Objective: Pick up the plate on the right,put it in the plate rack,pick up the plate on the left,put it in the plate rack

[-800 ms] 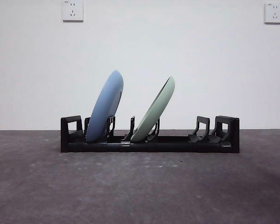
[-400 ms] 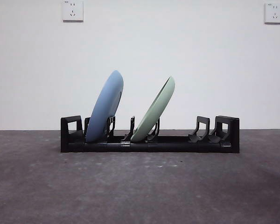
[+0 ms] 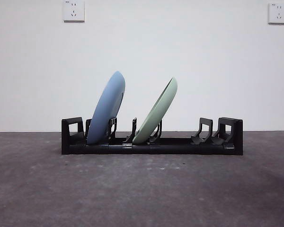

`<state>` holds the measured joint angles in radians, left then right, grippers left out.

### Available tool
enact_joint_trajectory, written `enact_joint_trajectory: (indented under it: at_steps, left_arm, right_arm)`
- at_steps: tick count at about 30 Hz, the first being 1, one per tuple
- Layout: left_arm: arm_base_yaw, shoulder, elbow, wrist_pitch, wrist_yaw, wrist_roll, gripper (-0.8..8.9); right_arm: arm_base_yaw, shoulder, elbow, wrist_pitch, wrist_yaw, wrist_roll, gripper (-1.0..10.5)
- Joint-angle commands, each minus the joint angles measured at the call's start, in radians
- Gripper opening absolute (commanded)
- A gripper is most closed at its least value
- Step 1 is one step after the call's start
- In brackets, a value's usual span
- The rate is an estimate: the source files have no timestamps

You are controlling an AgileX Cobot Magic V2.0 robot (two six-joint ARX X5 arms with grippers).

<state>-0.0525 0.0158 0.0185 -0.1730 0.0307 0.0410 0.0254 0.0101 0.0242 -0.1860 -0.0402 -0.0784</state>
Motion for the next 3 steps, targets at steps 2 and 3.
enact_joint_trajectory:
  at_steps: [2,3]
  left_arm:
    - [0.003,0.001,-0.011,0.006,0.003,-0.005,-0.03]
    - [0.003,0.001,-0.011,0.006,0.003,-0.005,-0.03]
  right_arm:
    - [-0.002,-0.002,-0.010,0.006,0.004,0.007,0.0]
    - [-0.002,-0.002,-0.010,0.006,0.005,0.007,0.0]
